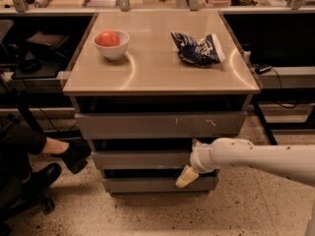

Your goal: Open middle drawer

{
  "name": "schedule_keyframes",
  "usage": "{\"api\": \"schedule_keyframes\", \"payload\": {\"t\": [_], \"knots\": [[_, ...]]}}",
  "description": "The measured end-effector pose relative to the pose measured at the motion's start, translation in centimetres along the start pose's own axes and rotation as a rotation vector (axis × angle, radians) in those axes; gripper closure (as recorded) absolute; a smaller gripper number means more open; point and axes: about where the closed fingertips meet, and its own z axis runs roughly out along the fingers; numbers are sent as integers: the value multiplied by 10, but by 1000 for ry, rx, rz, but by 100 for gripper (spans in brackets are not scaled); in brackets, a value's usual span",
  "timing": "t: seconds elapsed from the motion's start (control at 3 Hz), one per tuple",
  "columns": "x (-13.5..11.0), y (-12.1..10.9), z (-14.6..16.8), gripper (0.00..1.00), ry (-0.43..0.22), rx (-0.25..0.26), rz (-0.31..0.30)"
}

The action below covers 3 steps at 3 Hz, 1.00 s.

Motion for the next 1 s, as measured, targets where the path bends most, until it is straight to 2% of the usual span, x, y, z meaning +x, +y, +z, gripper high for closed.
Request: {"api": "schedule_keyframes", "payload": {"t": [0.33,0.67,1.0], "knots": [[-4,-39,50,0,-38,51,24],[-4,-39,51,0,-38,50,24],[2,-45,81,0,-72,34,47]]}}
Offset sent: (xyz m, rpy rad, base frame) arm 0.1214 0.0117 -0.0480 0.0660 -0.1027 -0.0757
